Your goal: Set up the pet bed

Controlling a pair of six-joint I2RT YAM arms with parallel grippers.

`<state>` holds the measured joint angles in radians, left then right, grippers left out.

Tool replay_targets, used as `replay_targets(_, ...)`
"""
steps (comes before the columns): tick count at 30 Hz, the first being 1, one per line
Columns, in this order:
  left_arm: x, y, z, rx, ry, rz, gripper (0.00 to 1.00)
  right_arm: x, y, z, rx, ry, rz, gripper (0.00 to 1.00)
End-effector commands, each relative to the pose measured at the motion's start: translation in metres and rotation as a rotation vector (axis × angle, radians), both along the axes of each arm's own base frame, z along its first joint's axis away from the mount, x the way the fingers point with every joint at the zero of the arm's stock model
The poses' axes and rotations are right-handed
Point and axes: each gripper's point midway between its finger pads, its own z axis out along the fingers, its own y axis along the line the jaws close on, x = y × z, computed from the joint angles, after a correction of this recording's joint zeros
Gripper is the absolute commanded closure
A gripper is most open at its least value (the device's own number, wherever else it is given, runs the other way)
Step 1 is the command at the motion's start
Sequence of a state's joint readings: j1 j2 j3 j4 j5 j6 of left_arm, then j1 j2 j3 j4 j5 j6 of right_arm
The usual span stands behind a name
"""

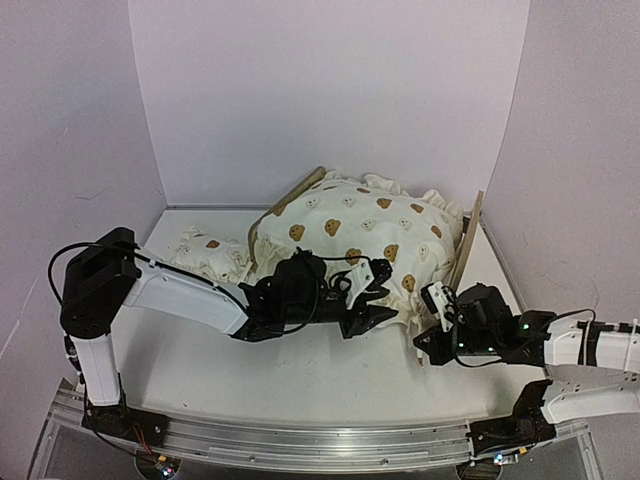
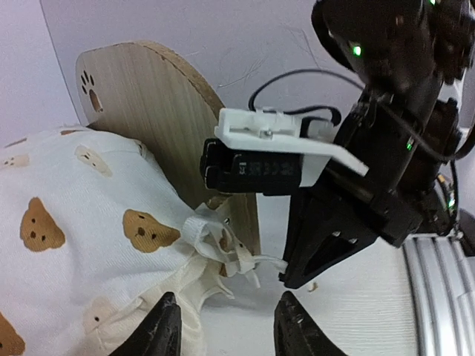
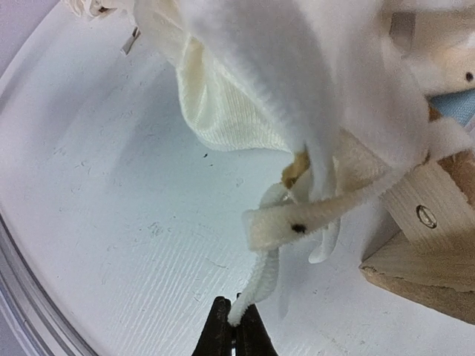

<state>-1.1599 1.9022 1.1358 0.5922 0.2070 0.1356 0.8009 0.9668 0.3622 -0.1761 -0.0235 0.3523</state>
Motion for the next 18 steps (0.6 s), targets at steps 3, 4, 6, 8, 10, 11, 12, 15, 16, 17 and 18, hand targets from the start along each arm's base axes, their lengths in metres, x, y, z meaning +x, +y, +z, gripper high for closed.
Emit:
replay_targets(3,0.022,-0.026,-0.009,0.021,-0.356,-0.02,0.58,0.006,0.008,0.024,0.067,-0.069,0.014,1.0)
replay_targets(4,0.024,-0.03,-0.006,0.003,-0.359,-0.024,0.58,0.006,0.008,0.025,0.071,-0.071,0.015,1.0)
replay_targets(6,0.034,-0.037,-0.005,-0.026,-0.332,0.002,0.6,0.005,0.008,0.024,0.074,-0.069,0.014,1.0)
replay_targets(8,0.039,-0.041,-0.002,-0.055,-0.311,0.007,0.61,0.004,0.007,0.022,0.077,-0.066,0.014,1.0)
replay_targets(10,0.042,-0.045,0.002,-0.083,-0.295,0.008,0.62,0.003,0.007,0.022,0.08,-0.066,0.014,1.0)
replay_targets(11,0.042,-0.047,0.003,-0.096,-0.289,0.007,0.63,0.003,0.007,0.022,0.081,-0.066,0.016,1.0)
replay_targets(12,0.042,-0.049,0.005,-0.107,-0.28,0.008,0.64,0.003,0.007,0.022,0.081,-0.066,0.019,1.0)
replay_targets(15,0.045,-0.053,0.008,-0.135,-0.245,0.007,0.64,0.002,0.008,0.022,0.082,-0.067,0.026,1.0)
replay_targets(16,0.045,-0.055,0.009,-0.143,-0.232,0.002,0.64,0.002,0.008,0.023,0.082,-0.069,0.028,1.0)
replay_targets(17,0.045,-0.056,0.009,-0.149,-0.221,0.0,0.65,0.002,0.008,0.023,0.084,-0.07,0.028,1.0)
replay_targets(18,0.044,-0.057,0.01,-0.155,-0.21,-0.006,0.66,0.002,0.008,0.024,0.085,-0.071,0.029,1.0)
